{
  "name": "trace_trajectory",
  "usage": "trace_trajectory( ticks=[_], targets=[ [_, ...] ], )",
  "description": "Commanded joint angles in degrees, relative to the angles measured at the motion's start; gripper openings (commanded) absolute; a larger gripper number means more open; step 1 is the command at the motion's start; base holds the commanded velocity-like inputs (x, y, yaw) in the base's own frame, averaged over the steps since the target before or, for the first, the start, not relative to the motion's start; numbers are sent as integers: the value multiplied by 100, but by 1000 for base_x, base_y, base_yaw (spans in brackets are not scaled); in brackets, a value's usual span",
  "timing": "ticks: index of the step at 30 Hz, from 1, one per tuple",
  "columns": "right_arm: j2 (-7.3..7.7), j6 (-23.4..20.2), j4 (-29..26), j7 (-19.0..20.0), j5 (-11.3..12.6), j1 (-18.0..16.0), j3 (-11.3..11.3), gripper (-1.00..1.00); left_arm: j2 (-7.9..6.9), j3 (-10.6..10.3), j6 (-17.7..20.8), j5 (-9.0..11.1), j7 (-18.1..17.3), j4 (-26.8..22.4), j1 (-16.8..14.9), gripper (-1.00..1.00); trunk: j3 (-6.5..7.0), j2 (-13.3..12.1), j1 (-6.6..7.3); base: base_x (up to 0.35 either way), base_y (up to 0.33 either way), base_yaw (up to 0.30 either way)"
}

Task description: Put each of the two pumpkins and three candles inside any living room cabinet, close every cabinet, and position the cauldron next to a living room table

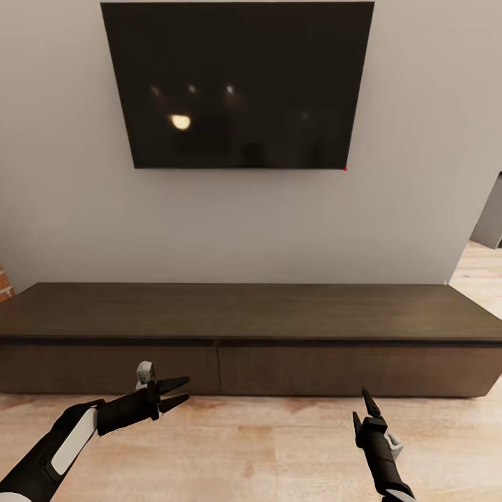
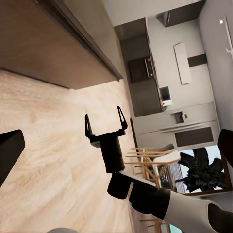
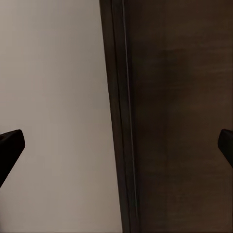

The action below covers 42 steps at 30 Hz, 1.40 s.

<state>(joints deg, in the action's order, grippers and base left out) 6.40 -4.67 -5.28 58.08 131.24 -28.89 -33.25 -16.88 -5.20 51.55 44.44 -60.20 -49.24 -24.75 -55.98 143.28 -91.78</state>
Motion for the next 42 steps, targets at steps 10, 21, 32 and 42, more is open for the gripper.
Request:
trace_trajectory(
  ticks=[10, 21, 32, 42],
  targets=[
    [9, -52, 1, -189, 59, -3, -26, 100, -2, -16, 30, 30, -1, 2, -4, 100, -6, 2, -2, 339, -3, 0],
    [47, -44, 23, -240, 61, -3, -24, 100, 1, -26, 30, 30, -1, -24, -4, 100, -6, 2, -2, 161, -54, 0],
    [92, -43, 27, -218, 68, -3, -24, 100, -2, -17, 22, 29, 0, -51, -4, 100, -50, 5, -7, 64, -1, 0],
    [107, -43, 27, -179, 93, -3, -24, 100, 1, -16, 24, 30, -1, -50, -4, 100, -272, 18, -33, 1, 0, 0]
  ],
)
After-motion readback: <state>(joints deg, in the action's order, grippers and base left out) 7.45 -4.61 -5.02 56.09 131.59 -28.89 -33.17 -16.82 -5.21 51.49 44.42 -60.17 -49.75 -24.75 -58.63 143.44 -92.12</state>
